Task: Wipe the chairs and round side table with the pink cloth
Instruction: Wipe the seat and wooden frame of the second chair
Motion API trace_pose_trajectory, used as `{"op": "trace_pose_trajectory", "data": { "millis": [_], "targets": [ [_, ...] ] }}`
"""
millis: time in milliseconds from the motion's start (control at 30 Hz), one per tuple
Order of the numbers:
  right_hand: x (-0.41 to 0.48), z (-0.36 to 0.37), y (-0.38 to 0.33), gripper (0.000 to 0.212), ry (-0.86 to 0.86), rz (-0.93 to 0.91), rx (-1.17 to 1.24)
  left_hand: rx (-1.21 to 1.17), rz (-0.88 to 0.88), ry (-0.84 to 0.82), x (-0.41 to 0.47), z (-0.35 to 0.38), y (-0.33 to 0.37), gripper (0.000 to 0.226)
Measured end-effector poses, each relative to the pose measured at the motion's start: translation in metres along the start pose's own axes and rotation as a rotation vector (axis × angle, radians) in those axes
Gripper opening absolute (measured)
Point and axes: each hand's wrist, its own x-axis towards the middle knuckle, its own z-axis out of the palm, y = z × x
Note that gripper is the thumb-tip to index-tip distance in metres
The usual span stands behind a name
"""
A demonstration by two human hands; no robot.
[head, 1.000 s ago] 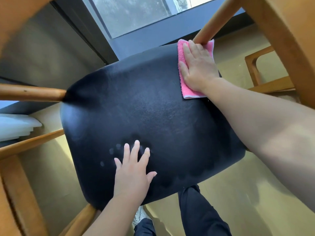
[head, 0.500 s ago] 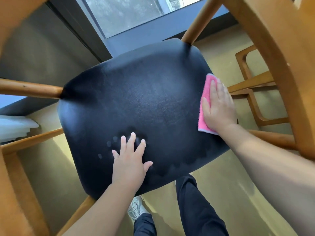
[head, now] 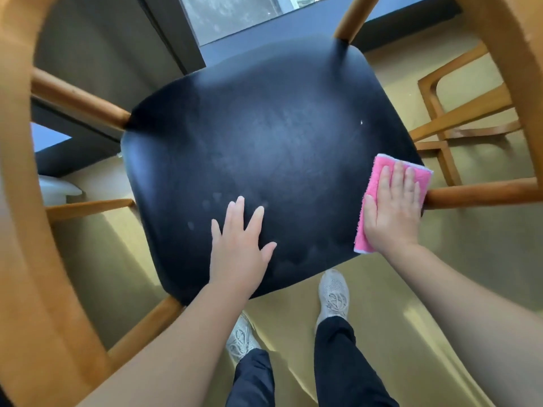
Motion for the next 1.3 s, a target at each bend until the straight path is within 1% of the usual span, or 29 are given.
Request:
{"op": "trace_pose_trajectory", "data": {
  "millis": [100, 167, 367, 433, 600, 733, 900, 1033, 1200, 1300],
  "targets": [
    [-0.010, 0.005, -0.026, 0.066, 0.008, -0.093, -0.034, -0.169, -0.083, 0.105, -0.026, 0.011, -0.009, 0.057],
    [-0.014, 0.008, -0.042, 0.066, -0.005, -0.144, -0.046, -0.218, -0.130, 0.143, -0.046, 0.017, -0.019, 0.050],
    [-0.014, 0.006, -0.075, 0.066, -0.039, -0.300, -0.091, -0.320, -0.232, 0.140, -0.082, 0.020, -0.039, 0.044],
    [-0.015, 0.005, -0.095, 0.066, -0.053, -0.370, -0.114, -0.342, -0.242, 0.153, -0.085, 0.018, -0.044, 0.043],
    [-0.013, 0.007, -0.155, 0.066, -0.091, -0.533, -0.143, -0.398, -0.185, 0.167, -0.109, 0.023, -0.047, 0.037],
    [-0.010, 0.006, -0.182, 0.067, -0.114, -0.620, -0.174, -0.461, -0.221, 0.141, -0.136, 0.033, -0.052, 0.037],
    [-0.010, 0.002, -0.185, 0.066, -0.133, -0.636, -0.193, -0.478, -0.282, 0.099, -0.156, 0.039, -0.061, 0.036],
    [-0.019, 0.003, -0.217, 0.062, -0.157, -0.804, -0.185, -0.446, -0.309, 0.102, -0.163, 0.041, -0.069, 0.034],
    [-0.031, 0.006, -0.244, 0.060, -0.158, -0.892, -0.189, -0.416, -0.328, 0.125, -0.170, 0.044, -0.076, 0.032],
    [-0.048, 0.011, -0.251, 0.060, -0.173, -0.994, -0.228, -0.411, -0.327, 0.147, -0.174, 0.047, -0.076, 0.030]
  ]
}}
